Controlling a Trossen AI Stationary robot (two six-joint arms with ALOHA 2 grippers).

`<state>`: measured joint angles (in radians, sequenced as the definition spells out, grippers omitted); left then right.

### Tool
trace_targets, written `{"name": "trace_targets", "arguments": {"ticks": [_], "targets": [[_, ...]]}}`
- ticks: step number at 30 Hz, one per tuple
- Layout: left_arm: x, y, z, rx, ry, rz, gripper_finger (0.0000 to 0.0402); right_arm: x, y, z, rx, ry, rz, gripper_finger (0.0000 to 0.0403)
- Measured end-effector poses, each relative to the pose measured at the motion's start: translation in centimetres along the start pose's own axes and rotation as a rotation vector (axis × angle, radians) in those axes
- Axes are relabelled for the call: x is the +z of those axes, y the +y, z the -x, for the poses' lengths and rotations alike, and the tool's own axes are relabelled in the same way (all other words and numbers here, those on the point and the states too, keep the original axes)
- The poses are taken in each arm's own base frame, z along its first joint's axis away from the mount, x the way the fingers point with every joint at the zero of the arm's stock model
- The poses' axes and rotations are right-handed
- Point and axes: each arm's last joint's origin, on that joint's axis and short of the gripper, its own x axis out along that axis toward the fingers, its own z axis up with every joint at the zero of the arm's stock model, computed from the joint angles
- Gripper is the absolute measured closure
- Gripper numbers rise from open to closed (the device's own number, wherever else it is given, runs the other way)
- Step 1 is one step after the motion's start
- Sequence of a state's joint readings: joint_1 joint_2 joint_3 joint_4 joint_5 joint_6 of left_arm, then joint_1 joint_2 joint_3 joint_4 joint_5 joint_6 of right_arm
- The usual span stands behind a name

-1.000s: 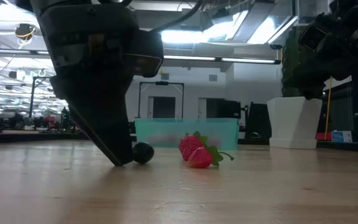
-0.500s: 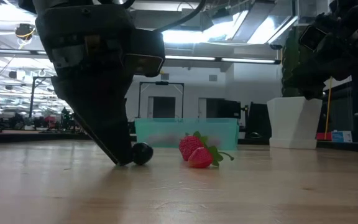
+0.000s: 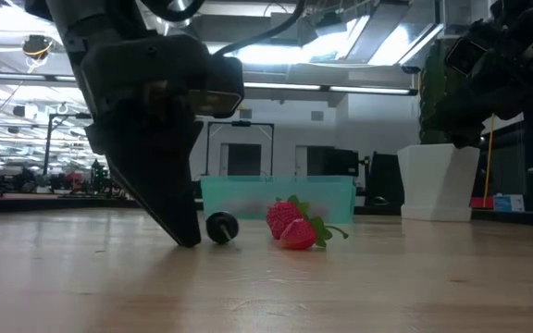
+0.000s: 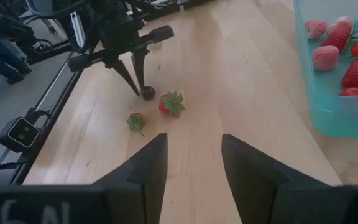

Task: Pick and placing Produce into tupperware
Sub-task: Put the black cherry into the light blue bin

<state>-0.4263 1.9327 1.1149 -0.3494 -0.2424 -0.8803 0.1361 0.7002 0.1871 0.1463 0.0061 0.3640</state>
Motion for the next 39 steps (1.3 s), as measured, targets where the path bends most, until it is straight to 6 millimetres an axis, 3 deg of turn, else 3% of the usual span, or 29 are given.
{"name": "trace_targets", "arguments": {"ticks": [4, 7, 15, 23, 28, 34, 39], "targets": [[0.0, 0.0, 0.0, -0.005, 0.013, -0.032, 0.0395, 0.0, 0.0, 0.0, 0.000, 0.000, -0.001, 0.0249], [-0.2, -0.1, 0.0, -0.019, 0.025, -0.107, 0.0393, 0.0, 0.0, 0.0, 0.000, 0.000, -0.001, 0.0249], [-0.8, -0.7, 0.7, -0.019, -0.001, -0.288, 0.0334, 0.0, 0.0, 0.0, 0.000, 0.000, -0.002, 0.0249], [-1.1, -0.9, 3.4, -0.036, 0.003, -0.318, 0.0259, 0.0, 0.0, 0.0, 0.000, 0.002, -0.002, 0.0249], [-1.2, -0.9, 3.5, 0.013, -0.034, -0.366, 0.0223, 0.0, 0.0, 0.0, -0.001, 0.003, -0.001, 0.0249], [-0.4, -0.4, 3.4, 0.041, -0.058, -0.466, 0.0210, 0.0, 0.0, 0.0, -0.001, 0.002, -0.001, 0.0249], [0.4, 0.0, 3.2, 0.052, -0.069, -0.676, 0.0213, 0.0, 0.0, 0.0, -0.001, 0.002, 0.000, 0.0249]]}}
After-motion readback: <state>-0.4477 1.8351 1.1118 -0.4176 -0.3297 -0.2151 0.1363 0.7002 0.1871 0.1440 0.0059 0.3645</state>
